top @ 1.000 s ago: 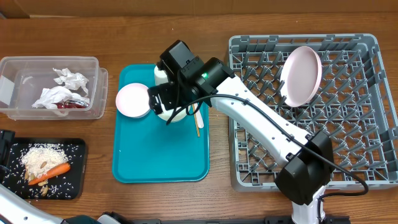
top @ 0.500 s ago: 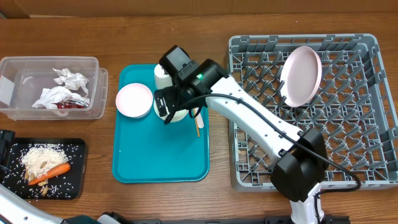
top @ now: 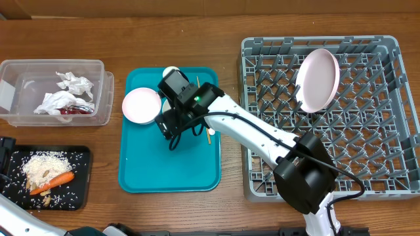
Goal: Sort waste into correct bins and load items into the dishwasher
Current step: 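Lower the right gripper further down to the white bowl edge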
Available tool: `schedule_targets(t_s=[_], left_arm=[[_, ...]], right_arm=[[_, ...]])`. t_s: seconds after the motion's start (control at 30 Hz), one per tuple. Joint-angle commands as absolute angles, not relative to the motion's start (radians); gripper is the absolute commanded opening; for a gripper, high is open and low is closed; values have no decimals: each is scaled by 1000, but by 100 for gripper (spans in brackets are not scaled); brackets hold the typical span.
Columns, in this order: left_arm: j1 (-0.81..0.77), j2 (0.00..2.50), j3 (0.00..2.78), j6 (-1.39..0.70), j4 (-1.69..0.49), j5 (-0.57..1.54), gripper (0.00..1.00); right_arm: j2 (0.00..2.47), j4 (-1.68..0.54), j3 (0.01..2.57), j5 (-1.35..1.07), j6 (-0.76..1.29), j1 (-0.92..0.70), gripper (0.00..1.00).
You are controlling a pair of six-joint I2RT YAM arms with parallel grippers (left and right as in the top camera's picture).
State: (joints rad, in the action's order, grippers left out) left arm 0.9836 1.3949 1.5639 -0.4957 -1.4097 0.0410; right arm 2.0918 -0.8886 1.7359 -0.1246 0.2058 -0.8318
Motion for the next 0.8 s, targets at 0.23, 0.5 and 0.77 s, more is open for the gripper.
schedule_targets(t_s=[0.23, 0.5, 0.77], left_arm=[[988, 1386, 1566, -502, -1409, 45, 100], [988, 1386, 1566, -502, -1409, 45, 100], [988, 1386, 1566, -502, -1409, 45, 100]], right_arm=[[2090, -714, 1639, -105, 65, -831, 94], [2123, -727, 1633, -106, 66, -831, 89], [2150, -792, 1633, -106, 72, -831, 89]])
